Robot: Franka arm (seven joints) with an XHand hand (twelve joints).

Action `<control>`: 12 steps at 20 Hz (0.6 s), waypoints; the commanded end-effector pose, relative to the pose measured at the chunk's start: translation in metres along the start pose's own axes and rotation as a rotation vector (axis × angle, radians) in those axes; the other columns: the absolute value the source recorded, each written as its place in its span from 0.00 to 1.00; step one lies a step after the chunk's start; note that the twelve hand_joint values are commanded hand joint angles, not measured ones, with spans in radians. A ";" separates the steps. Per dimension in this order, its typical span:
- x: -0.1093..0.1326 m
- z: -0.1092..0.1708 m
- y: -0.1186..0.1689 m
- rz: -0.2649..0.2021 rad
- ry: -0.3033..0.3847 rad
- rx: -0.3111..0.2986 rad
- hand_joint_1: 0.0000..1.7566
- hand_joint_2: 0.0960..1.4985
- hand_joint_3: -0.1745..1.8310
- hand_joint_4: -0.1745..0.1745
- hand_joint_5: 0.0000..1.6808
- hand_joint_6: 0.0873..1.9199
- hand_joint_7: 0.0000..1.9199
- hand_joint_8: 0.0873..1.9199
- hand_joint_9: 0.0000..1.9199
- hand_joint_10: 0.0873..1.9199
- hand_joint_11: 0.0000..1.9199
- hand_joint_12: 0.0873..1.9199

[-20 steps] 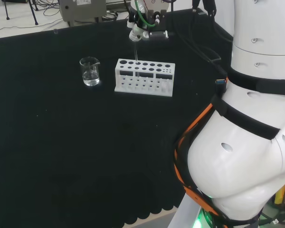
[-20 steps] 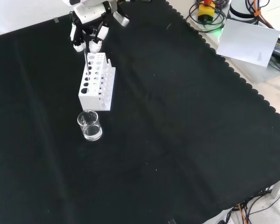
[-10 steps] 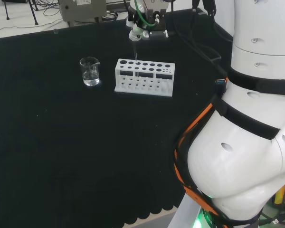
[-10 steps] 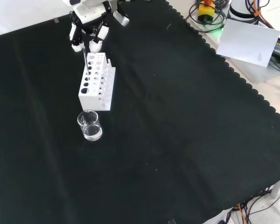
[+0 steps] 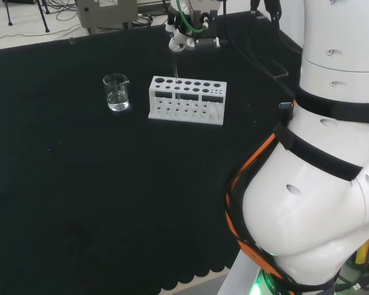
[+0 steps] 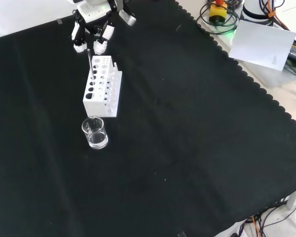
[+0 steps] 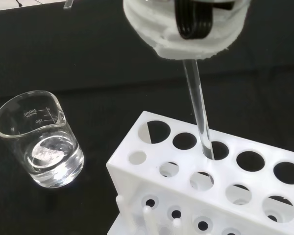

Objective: Put the glass rod back on the white test tube rack.

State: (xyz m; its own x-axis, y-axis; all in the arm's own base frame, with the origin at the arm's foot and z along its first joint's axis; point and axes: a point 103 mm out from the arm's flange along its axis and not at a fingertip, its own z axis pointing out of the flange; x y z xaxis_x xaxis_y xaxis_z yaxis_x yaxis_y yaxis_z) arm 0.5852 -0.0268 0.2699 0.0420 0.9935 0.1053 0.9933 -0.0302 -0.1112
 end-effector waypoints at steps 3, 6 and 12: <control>0.000 -0.002 -0.002 -0.002 0.003 -0.008 0.76 0.49 0.00 0.00 0.45 0.34 0.58 0.00 1.00 0.25 1.00 0.32; 0.000 -0.004 -0.003 -0.005 0.002 -0.011 0.76 0.49 0.00 0.00 0.45 0.34 0.58 0.00 1.00 0.25 1.00 0.32; 0.003 -0.010 -0.003 -0.013 0.009 -0.021 0.76 0.49 0.00 0.00 0.45 0.34 0.58 0.00 1.00 0.25 1.00 0.33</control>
State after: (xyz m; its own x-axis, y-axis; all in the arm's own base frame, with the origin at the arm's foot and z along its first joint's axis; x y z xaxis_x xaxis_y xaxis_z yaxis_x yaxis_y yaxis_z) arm 0.5837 -0.0253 0.2788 0.0324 0.9934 0.1098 0.9954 -0.0222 -0.0932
